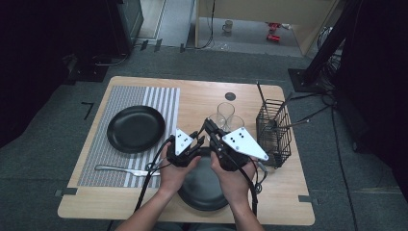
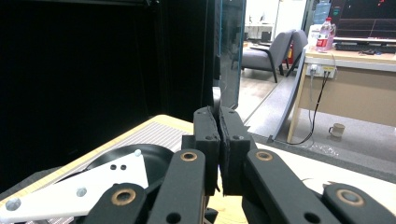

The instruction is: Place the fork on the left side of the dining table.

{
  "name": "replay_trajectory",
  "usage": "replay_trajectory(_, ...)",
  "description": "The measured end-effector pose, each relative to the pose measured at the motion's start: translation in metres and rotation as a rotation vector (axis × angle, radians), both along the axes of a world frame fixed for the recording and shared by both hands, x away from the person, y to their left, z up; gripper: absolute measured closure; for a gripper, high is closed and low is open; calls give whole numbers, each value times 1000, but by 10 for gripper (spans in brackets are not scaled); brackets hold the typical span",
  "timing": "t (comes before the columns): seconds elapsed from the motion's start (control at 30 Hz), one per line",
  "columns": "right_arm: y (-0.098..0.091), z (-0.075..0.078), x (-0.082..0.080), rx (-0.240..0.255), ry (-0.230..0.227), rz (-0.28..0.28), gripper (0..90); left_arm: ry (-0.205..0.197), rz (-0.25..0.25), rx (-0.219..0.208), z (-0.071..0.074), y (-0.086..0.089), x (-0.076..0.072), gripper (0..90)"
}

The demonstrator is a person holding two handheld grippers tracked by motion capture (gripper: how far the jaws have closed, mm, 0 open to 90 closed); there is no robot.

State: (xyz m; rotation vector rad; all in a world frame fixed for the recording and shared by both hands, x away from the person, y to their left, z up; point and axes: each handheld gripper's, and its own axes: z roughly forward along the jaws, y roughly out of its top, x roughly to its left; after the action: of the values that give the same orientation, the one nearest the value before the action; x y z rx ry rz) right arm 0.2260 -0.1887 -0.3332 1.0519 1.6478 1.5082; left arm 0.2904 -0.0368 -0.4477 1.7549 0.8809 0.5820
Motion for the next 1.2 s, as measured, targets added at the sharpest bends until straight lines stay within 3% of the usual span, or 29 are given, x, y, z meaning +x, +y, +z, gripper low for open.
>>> replay_trajectory(0.37, 1, 1, -2, 13, 0, -5, 877, -8, -14, -9, 1, 2, -2, 740)
replay_trajectory(0.5, 1, -1, -1, 11, 0, 12, 828, 56, -31, -67, 0, 10, 3, 811)
replay_trajectory(0.53, 1, -1, -2, 5, -2, 17, 814, 56, -31, -67, 0, 10, 3, 846)
replay_trajectory(0.57, 1, -2, -2, 2, -8, 23, 805, 86, -43, -96, 1, 15, 5, 873)
replay_trajectory(0.77, 0, -9, 0, -17, -31, 60, 793, 133, -76, -127, 2, 20, 8, 896)
replay_trajectory(0.9, 3, -22, 9, -34, -12, 87, 796, 149, -91, -164, 4, 21, 7, 896)
replay_trajectory(1.0, 5, -36, 18, -45, 13, 116, 799, 155, -95, -169, 6, 25, 8, 897)
replay_trajectory(1.2, 7, -58, 31, -26, 50, 193, 815, 169, -121, -198, 7, 30, 7, 896)
